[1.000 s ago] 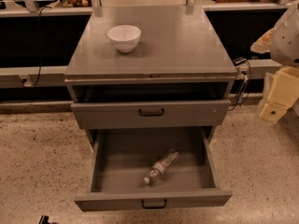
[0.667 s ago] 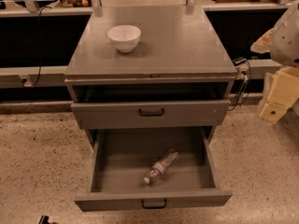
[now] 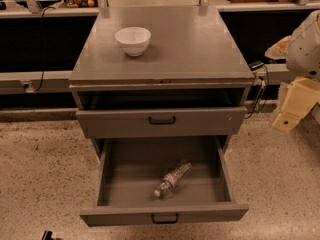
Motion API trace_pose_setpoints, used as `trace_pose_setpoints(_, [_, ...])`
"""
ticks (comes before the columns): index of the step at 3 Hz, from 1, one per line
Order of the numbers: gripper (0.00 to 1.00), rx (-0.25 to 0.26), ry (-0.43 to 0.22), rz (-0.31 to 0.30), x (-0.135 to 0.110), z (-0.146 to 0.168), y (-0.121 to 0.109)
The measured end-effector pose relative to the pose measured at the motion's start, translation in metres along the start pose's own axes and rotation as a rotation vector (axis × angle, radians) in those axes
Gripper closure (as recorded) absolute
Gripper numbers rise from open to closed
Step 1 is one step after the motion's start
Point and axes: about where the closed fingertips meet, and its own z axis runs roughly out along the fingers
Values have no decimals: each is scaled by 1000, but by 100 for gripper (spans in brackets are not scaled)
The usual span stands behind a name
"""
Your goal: Pick water bottle from middle drawer and place on counter
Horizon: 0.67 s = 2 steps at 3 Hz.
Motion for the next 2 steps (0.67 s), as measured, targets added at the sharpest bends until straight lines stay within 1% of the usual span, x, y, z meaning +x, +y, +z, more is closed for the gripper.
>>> trace_pose_setpoints(1, [0,-97,10,-58,-3,48,13])
trace_pose_setpoints(2, [0,-230,-37,-138,3,135,41])
